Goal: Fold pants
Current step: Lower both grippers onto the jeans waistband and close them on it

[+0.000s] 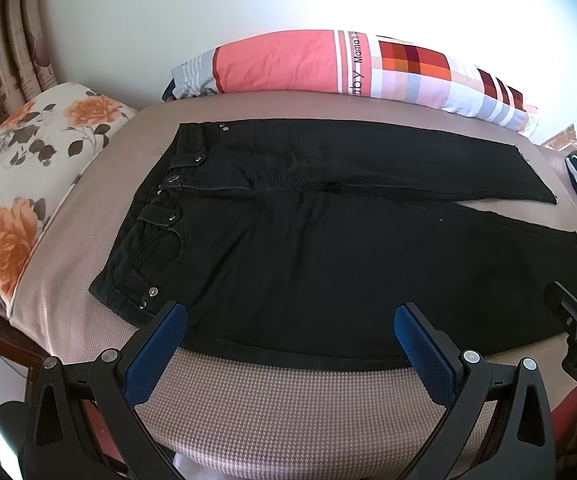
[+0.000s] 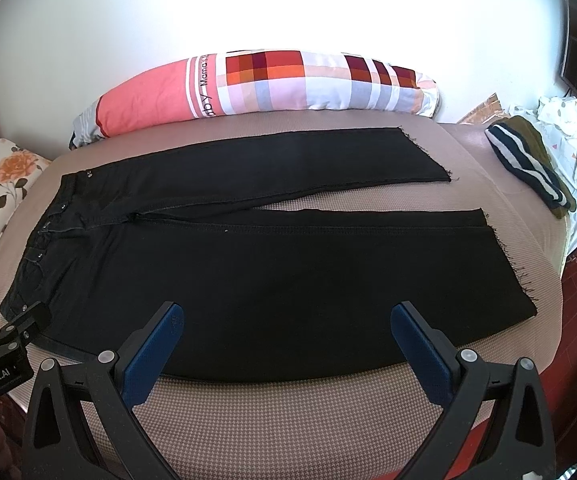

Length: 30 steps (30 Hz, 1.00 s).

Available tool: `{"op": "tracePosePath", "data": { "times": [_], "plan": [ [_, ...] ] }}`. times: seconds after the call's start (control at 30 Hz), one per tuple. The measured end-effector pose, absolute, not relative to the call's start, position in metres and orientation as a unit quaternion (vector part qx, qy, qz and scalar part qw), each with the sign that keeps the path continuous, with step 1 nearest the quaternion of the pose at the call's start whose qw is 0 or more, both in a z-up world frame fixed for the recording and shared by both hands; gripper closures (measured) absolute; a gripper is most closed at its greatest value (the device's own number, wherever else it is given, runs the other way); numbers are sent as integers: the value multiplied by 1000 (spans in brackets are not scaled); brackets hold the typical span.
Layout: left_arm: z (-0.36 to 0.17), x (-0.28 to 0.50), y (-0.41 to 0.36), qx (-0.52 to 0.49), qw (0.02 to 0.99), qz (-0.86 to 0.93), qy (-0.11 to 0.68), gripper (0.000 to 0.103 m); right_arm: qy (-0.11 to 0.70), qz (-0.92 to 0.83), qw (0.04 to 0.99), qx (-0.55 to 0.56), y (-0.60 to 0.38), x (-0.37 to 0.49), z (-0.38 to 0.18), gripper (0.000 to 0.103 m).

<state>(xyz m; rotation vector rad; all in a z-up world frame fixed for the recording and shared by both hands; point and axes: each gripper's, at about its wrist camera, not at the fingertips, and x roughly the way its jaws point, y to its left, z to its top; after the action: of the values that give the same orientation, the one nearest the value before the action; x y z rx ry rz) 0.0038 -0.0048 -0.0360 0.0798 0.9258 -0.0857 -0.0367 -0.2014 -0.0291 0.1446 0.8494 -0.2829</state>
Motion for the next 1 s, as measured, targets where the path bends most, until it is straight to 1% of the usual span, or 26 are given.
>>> {"op": "tracePosePath", "data": {
  "times": [0.3,0.4,0.6,0.73,0.8,0.87,0.93,1.0],
  "plan": [
    [-31,22,4,34,896,-37,442,0,416,-134,897,65,-204,-28,-31,0],
    [-29,31,10,28,897,-39,440,0,417,-123,898,68,-207,-24,-29,2],
    [-20,63,32,8,900,-47,433,0,414,-98,901,89,-223,-8,-21,1],
    [-11,96,58,-4,902,-46,430,1,404,-62,904,122,-239,13,-11,1],
    [-7,116,72,-16,899,-51,435,4,403,-45,903,138,-244,24,-9,1],
    [-5,141,93,-38,893,-57,444,10,404,-22,901,154,-248,41,-5,1],
    [-4,162,111,-57,890,-59,447,15,395,-7,904,163,-249,54,-2,1],
    [-6,183,130,-75,889,-58,447,18,382,6,909,168,-248,66,0,1]
  ]
}}
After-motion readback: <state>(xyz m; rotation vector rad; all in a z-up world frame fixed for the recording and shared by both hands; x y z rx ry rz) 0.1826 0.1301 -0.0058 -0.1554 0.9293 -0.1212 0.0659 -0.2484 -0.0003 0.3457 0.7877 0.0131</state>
